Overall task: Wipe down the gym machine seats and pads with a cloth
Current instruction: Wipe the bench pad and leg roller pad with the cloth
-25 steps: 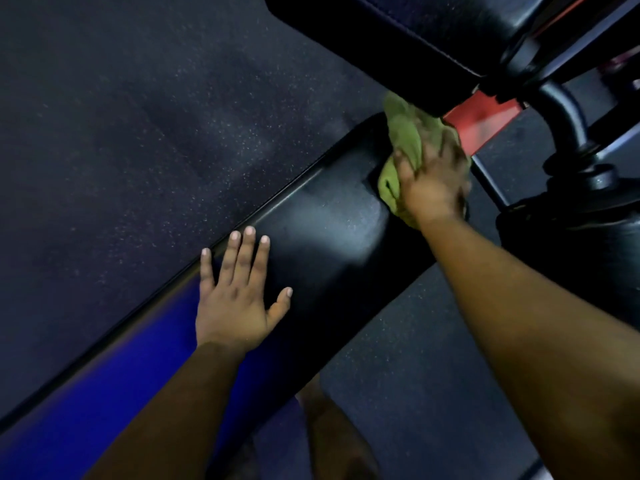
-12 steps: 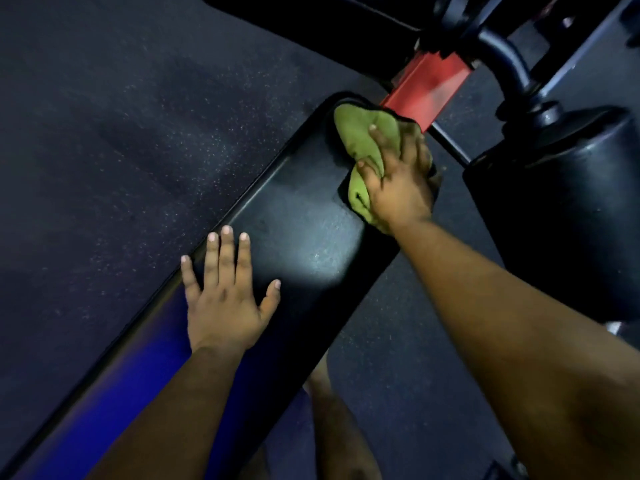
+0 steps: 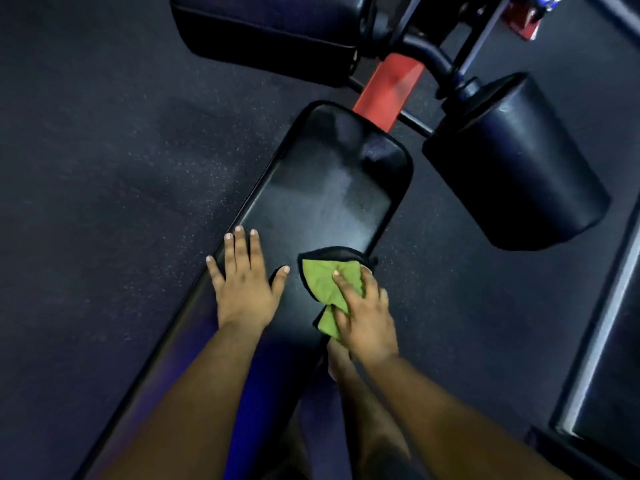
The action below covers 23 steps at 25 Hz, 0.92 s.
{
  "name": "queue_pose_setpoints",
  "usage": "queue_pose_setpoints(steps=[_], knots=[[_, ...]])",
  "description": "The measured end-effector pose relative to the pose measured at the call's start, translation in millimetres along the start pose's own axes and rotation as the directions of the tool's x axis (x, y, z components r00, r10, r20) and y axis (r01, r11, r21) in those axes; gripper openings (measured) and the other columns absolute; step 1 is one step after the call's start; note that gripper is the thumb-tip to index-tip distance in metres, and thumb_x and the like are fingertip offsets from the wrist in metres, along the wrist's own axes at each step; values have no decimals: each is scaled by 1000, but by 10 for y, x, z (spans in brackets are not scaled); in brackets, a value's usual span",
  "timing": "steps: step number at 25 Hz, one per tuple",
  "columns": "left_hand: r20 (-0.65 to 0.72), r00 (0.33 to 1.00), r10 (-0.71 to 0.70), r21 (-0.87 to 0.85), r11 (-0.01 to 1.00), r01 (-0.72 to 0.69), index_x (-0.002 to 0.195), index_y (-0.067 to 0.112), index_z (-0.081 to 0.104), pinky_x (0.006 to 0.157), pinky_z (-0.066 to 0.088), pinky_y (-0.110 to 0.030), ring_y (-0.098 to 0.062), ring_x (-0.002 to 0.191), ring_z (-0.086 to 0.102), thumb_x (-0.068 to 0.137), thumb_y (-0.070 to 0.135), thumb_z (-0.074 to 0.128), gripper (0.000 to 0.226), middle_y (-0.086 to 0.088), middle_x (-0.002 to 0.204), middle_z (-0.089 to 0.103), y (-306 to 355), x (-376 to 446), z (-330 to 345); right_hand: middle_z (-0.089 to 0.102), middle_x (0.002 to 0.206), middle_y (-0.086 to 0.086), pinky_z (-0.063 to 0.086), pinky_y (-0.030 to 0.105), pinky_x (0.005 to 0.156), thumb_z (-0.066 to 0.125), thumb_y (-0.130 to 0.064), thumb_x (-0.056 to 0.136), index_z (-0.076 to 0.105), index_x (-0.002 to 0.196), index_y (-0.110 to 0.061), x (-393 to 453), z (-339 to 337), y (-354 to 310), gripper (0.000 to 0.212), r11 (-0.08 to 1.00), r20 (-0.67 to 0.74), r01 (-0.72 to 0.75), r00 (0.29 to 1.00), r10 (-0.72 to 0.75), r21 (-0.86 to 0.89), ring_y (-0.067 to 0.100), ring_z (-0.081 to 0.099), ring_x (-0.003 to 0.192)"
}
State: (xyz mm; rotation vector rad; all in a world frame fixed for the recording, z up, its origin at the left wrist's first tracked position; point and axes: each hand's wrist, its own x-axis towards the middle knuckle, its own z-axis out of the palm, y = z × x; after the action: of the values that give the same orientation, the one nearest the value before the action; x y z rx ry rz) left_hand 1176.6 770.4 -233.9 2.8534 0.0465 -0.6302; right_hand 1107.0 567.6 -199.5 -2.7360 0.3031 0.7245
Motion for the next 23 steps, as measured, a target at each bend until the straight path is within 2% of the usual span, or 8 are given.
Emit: queue_pose_setpoints(steps=[4, 7, 9, 12, 14, 16, 18, 23], knots=[[123, 990, 72, -21, 997, -70, 161, 18, 1, 124, 11, -57, -25, 156, -1, 96, 69, 35, 89, -9, 170, -2, 125, -114, -393, 34, 154, 0, 50, 47, 99, 58, -41, 94, 40, 147, -47, -24, -641, 146, 56, 989, -59, 68, 996, -60, 130, 28, 41, 130], [122, 975, 188, -65, 981, -181, 161, 20, 3, 126, 14, -49, -24, 156, 5, 96, 68, 37, 88, -8, 170, 1, 499, -265, -753, 35, 155, 1, 50, 45, 99, 63, -41, 91, 43, 145, -46, -259, -1395, 195, 58, 982, -239, 108, 969, -69, 156, 28, 39, 132], [76, 958, 276, -98, 958, -268, 161, 21, 7, 126, 14, -46, -23, 156, 7, 95, 67, 39, 86, -6, 170, 2, 827, -281, -985, 37, 155, 4, 47, 47, 98, 66, -42, 85, 45, 145, -44, -406, -1903, 323, 63, 990, -400, 124, 912, -90, 60, 31, 41, 131], [-56, 892, 448, -75, 889, -451, 161, 21, 14, 126, 14, -46, -22, 156, 9, 98, 60, 43, 80, -6, 169, 6, 1383, -109, -1284, 32, 159, 8, 37, 60, 102, 59, -52, 83, 41, 149, -42, -265, -2395, 695, 69, 987, -526, -112, 850, 34, -117, 36, 36, 136], [-139, 834, 534, 7, 843, -538, 160, 18, 17, 125, 16, -50, -23, 156, 12, 96, 52, 53, 80, -6, 169, 11, 1748, 134, -1446, 23, 163, 11, 34, 70, 104, 60, -56, 87, 28, 154, -44, 40, -2540, 855, 76, 961, -495, -210, 864, 97, -178, 42, 27, 144], [-188, 787, 588, 129, 809, -573, 160, 14, 20, 124, 16, -54, -25, 155, 14, 90, 46, 63, 88, -8, 168, 16, 1981, 426, -1571, 23, 164, 12, 35, 70, 103, 60, -62, 84, 18, 156, -45, 403, -2609, 826, 85, 949, -454, -158, 891, 18, -272, 46, 28, 143], [-224, 759, 611, 227, 790, -569, 159, 7, 23, 122, 15, -59, -28, 155, 14, 85, 46, 70, 96, -13, 167, 17, 2114, 772, -1605, 26, 163, 11, 36, 66, 103, 51, -68, 85, 15, 156, -48, 824, -2749, 698, 82, 957, -427, -48, 901, -83, -288, 46, 31, 141], [-132, 707, 695, 378, 694, -612, 155, 3, 28, 119, 10, -68, -31, 155, 14, 82, 67, 62, 103, -18, 166, 18, 2327, 1000, -1622, 29, 159, 7, 44, 57, 98, 40, -75, 87, 14, 153, -53, 852, -3010, 1070, 75, 981, -364, 45, 925, -112, -187, 37, 37, 136]])
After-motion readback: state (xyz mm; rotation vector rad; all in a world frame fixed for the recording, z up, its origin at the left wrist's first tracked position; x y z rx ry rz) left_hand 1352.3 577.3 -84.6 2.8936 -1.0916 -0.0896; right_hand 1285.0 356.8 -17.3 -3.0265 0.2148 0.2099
